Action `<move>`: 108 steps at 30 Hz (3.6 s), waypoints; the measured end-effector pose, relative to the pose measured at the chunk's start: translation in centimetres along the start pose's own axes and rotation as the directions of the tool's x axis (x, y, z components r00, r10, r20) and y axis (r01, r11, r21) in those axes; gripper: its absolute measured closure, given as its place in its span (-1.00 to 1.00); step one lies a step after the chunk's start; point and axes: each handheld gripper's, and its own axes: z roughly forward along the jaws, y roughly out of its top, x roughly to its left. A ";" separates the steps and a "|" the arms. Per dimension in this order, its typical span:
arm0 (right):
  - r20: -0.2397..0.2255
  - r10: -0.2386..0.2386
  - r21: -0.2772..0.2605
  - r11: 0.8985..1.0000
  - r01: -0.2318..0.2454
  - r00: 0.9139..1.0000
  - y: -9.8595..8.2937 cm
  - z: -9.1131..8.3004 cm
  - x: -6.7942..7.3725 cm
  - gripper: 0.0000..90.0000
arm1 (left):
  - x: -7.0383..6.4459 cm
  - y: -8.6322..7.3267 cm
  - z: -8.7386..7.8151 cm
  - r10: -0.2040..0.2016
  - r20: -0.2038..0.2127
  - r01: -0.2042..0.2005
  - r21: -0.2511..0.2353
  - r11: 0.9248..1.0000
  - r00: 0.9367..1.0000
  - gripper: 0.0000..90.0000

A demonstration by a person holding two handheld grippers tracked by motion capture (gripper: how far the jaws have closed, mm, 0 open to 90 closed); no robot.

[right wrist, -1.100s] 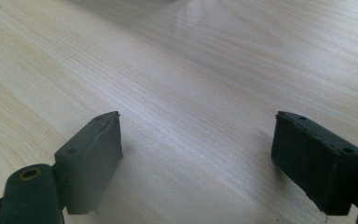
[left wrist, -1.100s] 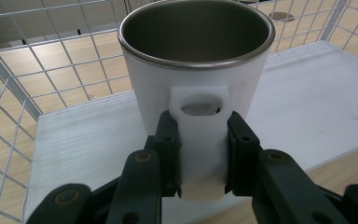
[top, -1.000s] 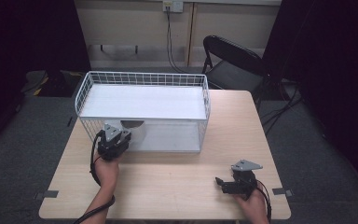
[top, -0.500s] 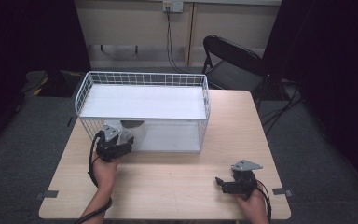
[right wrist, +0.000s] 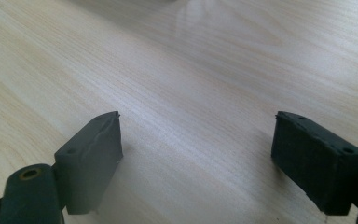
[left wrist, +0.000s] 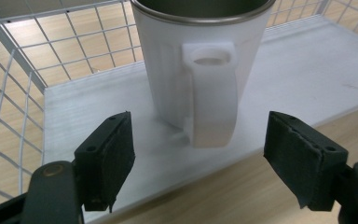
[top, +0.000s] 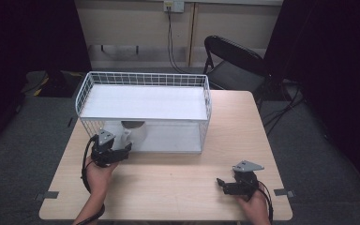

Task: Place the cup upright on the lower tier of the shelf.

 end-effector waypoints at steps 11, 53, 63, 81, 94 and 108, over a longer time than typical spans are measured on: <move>-0.001 -0.001 0.000 1.000 0.001 1.000 0.0 0.0 0.0 -0.66 | 0.1 -0.2 -1.2 -0.010 0.033 0.011 -0.005 1.000 0.999 -0.65; -0.006 -0.005 0.002 1.000 0.005 1.000 -0.1 -0.1 0.0 -0.66 | 1.5 -3.8 -4.3 0.018 0.177 -0.026 0.046 0.999 0.984 -0.71; -0.006 -0.005 0.002 1.000 0.005 1.000 -0.1 -0.1 0.0 -0.66 | 2.2 -4.3 -4.9 0.021 0.229 -0.034 0.054 0.998 0.973 -0.71; -0.007 -0.006 0.002 1.000 0.006 1.000 -0.1 -0.1 0.0 -0.66 | 3.5 -5.5 -5.9 0.028 0.263 -0.043 0.054 0.998 0.965 -0.72; -0.007 -0.006 0.002 1.000 0.006 1.000 -0.1 -0.1 0.0 -0.66 | 5.1 -6.6 -6.9 0.030 0.248 -0.047 0.064 0.997 0.968 -0.70; -0.007 -0.006 0.002 1.000 0.006 1.000 -0.1 -0.1 0.0 -0.66 | 7.1 -8.0 -7.5 0.046 0.228 -0.068 0.086 0.994 0.973 -0.74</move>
